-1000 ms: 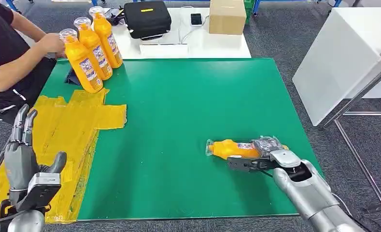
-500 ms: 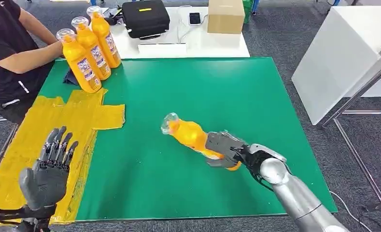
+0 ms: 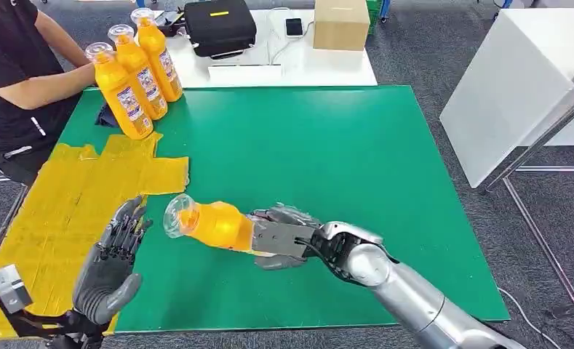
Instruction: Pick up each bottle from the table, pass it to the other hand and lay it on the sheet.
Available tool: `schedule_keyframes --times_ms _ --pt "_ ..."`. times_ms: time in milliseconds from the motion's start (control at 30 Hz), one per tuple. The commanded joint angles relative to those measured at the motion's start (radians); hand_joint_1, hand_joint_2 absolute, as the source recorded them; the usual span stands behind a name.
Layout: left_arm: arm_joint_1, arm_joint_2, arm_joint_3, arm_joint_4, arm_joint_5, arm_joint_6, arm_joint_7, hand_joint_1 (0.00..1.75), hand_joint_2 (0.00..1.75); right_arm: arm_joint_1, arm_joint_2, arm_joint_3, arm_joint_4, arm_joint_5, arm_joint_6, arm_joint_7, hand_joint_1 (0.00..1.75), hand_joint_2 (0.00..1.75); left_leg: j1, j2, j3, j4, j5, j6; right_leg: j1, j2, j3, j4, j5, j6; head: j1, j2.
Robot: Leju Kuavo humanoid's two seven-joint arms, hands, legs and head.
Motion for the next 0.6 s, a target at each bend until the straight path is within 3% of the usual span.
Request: schedule_keyframes --times_ms 33,600 --pt "-0.031 0.008 -0.097 0.019 0.011 0.019 -0.011 0.00 1.75 -0.083 0.026 0.101 0.011 -0.044 -0.010 -0.005 1.75 1.75 0.000 0.002 0.002 0.001 -0.001 -0.001 0.000 0.002 0.001 0.001 -0.001 -0.002 0.000 0.000" --pt "-0.076 -0.002 -0.166 0.037 0.008 0.015 -0.010 0.00 1.75 -0.071 0.073 0.135 0.030 -0.159 -0.017 -0.036 1.75 1.75 0.000 0.000 0.001 0.000 0.000 0.000 0.000 0.000 0.000 0.000 0.000 -0.001 0.000 0.000"
